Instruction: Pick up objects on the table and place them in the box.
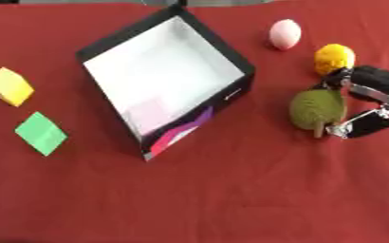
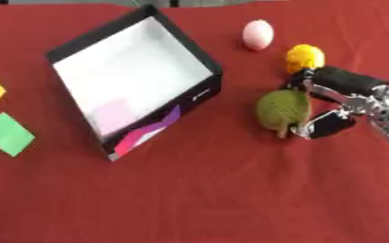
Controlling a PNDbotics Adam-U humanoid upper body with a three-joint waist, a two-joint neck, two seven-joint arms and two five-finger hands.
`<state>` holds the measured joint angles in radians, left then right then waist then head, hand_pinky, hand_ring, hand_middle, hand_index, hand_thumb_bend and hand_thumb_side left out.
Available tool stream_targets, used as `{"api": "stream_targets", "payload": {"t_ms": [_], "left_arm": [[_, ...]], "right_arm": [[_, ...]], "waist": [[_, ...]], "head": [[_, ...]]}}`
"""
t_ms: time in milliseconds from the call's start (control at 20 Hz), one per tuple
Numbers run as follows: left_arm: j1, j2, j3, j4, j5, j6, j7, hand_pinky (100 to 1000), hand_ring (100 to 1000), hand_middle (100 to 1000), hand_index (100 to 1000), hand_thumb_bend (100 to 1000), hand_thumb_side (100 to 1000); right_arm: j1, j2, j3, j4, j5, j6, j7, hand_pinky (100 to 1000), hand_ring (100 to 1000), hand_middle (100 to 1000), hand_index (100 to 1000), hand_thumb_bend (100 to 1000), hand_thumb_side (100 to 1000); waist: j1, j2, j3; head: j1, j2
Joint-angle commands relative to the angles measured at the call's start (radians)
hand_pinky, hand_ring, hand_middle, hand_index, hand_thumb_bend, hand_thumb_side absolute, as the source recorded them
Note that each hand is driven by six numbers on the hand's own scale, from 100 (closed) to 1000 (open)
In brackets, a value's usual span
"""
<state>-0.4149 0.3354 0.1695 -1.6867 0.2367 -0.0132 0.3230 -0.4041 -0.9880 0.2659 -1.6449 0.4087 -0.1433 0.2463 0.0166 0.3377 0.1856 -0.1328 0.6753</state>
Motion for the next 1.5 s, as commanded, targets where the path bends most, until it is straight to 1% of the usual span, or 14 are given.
{"api": "stream_targets", "payload": {"t_ms": [50, 150, 300, 500, 550, 600, 750, 950, 1000, 1200, 1300, 1350, 1500], "left_arm": [[-0.014, 0.019, 0.004, -0.011, -0.006, 0.001, -0.003, 689, 861, 683, 723, 100, 719], [-0.014, 0.019, 0.005, -0.011, -0.006, 0.002, -0.003, 689, 861, 684, 723, 100, 718], [-0.014, 0.019, 0.007, -0.013, -0.007, 0.001, -0.001, 689, 861, 684, 723, 100, 717], [-0.013, 0.018, 0.010, -0.015, -0.007, 0.001, 0.003, 690, 862, 685, 722, 100, 716], [-0.013, 0.018, 0.012, -0.016, -0.008, 0.001, 0.006, 690, 862, 685, 722, 100, 733], [-0.013, 0.018, 0.015, -0.018, -0.008, 0.000, 0.010, 690, 862, 684, 722, 100, 713], [-0.014, 0.016, 0.025, -0.029, -0.009, -0.002, 0.022, 690, 861, 685, 722, 100, 708], [-0.022, 0.009, 0.048, -0.058, -0.018, -0.006, 0.061, 692, 859, 685, 723, 100, 691], [-0.025, 0.007, 0.056, -0.072, -0.024, -0.008, 0.076, 692, 859, 685, 723, 100, 690], [-0.033, 0.020, 0.080, -0.137, -0.049, -0.012, 0.126, 696, 856, 686, 726, 100, 668], [-0.036, 0.043, 0.079, -0.163, -0.063, -0.013, 0.136, 698, 854, 686, 727, 100, 658], [-0.037, 0.055, 0.078, -0.174, -0.069, -0.013, 0.138, 700, 854, 687, 728, 100, 652], [-0.040, 0.089, 0.070, -0.204, -0.091, -0.012, 0.138, 704, 854, 688, 729, 100, 644]], "right_arm": [[-0.014, -0.020, -0.018, -0.022, -0.042, 0.001, -0.053, 718, 455, 434, 707, 337, 162], [-0.019, -0.022, -0.022, -0.034, -0.062, 0.003, -0.086, 707, 434, 414, 691, 345, 138], [-0.025, -0.026, -0.023, -0.045, -0.089, 0.011, -0.112, 695, 420, 401, 682, 322, 117], [-0.043, -0.029, -0.023, -0.067, -0.132, 0.022, -0.108, 689, 410, 394, 678, 295, 100], [-0.051, -0.029, -0.025, -0.074, -0.144, 0.025, -0.104, 690, 406, 391, 678, 237, 126], [-0.062, -0.028, -0.027, -0.080, -0.157, 0.028, -0.098, 690, 405, 389, 677, 273, 100], [-0.114, -0.014, -0.035, -0.086, -0.206, 0.041, -0.074, 687, 393, 377, 669, 240, 100], [-0.198, -0.001, -0.044, -0.062, -0.249, 0.044, -0.056, 684, 390, 373, 663, 280, 100], [-0.215, 0.001, -0.041, -0.054, -0.250, 0.040, -0.053, 683, 390, 373, 663, 282, 100], [-0.288, 0.015, -0.021, -0.036, -0.242, 0.013, -0.058, 678, 391, 373, 657, 360, 100], [-0.327, 0.035, -0.009, -0.011, -0.232, 0.004, -0.062, 676, 389, 371, 655, 354, 100], [-0.347, 0.047, -0.004, 0.006, -0.227, 0.001, -0.061, 674, 389, 371, 653, 369, 100], [-0.409, 0.092, 0.009, 0.073, -0.200, -0.012, -0.056, 674, 390, 372, 653, 373, 100]], "waist": [[-0.001, -0.018, 0.000], [-0.001, -0.019, -0.001], [-0.001, -0.021, 0.000], [-0.002, -0.024, 0.000], [-0.002, -0.025, 0.001], [-0.003, -0.027, 0.001], [-0.003, -0.029, 0.002], [-0.002, -0.032, 0.005], [-0.003, -0.033, 0.007], [-0.005, -0.044, 0.023], [-0.005, -0.050, 0.033], [-0.006, -0.053, 0.038], [-0.009, -0.058, 0.055]], "head": [[0.005, -0.003], [0.004, -0.003], [0.004, -0.003], [0.003, -0.001], [0.003, 0.000], [0.002, 0.000], [-0.001, 0.002], [-0.009, 0.004], [-0.013, 0.003], [-0.028, 0.017], [-0.041, 0.025], [-0.049, 0.029], [-0.073, 0.037]]}}
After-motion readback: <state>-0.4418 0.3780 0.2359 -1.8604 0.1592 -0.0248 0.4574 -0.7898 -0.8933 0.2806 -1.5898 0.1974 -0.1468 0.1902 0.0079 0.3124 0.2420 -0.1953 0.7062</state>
